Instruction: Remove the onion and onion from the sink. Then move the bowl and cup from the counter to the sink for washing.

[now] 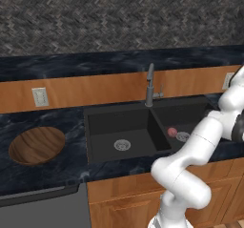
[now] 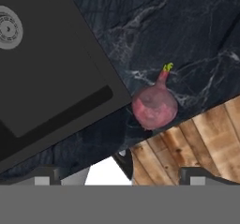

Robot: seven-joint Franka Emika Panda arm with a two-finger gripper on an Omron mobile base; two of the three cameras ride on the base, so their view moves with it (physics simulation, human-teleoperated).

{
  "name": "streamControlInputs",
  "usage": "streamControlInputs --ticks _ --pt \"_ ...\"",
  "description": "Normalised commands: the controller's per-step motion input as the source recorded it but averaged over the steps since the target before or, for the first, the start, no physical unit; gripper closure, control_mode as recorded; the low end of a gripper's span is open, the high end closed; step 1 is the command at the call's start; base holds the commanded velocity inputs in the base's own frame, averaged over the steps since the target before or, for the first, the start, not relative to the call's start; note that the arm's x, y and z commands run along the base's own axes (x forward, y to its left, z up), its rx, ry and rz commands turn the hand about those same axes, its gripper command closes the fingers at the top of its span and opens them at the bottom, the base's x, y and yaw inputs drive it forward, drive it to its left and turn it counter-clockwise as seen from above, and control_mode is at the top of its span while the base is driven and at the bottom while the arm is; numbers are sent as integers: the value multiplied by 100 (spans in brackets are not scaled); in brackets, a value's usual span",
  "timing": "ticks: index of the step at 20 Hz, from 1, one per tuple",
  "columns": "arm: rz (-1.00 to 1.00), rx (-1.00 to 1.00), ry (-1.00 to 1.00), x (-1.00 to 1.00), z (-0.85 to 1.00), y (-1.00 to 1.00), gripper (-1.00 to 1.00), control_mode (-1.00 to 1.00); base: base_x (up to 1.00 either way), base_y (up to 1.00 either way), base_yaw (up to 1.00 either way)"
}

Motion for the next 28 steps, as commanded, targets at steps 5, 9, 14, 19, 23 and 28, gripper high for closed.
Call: streamControlInputs --ticks 5,9,14,19,23,28 --pt "5 0 0 -24 3 47 -100 -100 0 0 0" --pt "5 -1 0 -31 0 45 -100 -100 0 0 0" --pt "5 -4 0 -35 0 46 -100 -100 0 0 0" --pt "3 -13 -2 -39 0 48 -100 -100 0 0 0" --pt "4 -29 -12 -38 0 52 -100 -100 0 0 0" --pt "5 -37 -21 -39 -5 58 -100 -100 0 0 0"
